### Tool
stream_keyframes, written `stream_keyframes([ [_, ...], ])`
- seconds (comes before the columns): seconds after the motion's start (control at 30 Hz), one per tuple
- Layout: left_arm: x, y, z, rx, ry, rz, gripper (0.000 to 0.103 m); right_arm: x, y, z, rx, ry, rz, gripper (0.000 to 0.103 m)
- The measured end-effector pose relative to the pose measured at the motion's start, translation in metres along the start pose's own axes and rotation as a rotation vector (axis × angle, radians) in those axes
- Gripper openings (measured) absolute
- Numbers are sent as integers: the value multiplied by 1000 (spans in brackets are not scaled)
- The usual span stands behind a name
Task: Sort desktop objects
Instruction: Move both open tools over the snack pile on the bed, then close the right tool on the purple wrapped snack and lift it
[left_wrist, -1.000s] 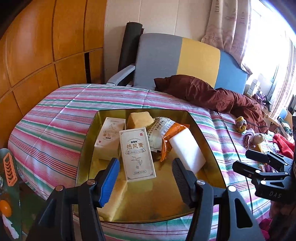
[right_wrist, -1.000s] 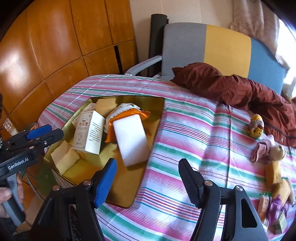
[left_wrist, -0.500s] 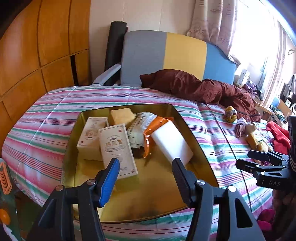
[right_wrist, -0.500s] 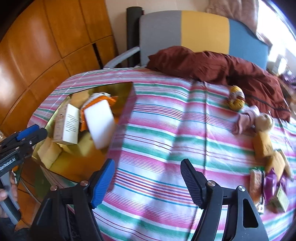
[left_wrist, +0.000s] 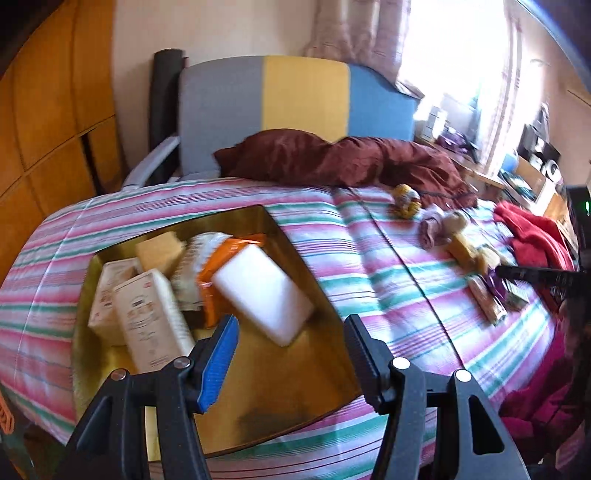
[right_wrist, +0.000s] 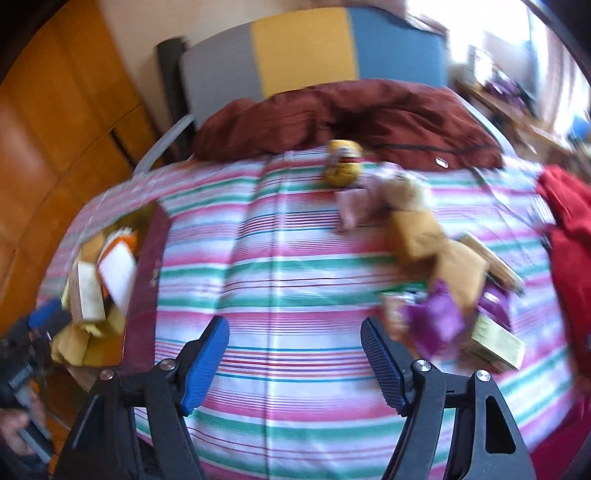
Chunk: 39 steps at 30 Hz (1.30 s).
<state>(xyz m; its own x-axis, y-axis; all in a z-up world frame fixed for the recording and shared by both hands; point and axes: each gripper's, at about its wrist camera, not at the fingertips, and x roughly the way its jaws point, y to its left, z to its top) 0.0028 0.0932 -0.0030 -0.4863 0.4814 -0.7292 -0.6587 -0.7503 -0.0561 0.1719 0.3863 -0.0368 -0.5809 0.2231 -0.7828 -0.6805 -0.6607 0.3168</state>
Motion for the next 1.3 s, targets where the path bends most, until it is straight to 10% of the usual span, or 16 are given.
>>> stream_keyframes([
  [0.33, 18, -50, 1, 123, 43, -94, 60, 7, -115, 17, 376, 97, 27, 82],
  [1.17, 59, -121, -12, 303, 167, -206, 60, 78, -162, 8, 646, 207, 138, 82],
  [1.3, 65, -128, -16, 317, 191, -223, 60, 75, -155, 14, 563, 187, 92, 48],
])
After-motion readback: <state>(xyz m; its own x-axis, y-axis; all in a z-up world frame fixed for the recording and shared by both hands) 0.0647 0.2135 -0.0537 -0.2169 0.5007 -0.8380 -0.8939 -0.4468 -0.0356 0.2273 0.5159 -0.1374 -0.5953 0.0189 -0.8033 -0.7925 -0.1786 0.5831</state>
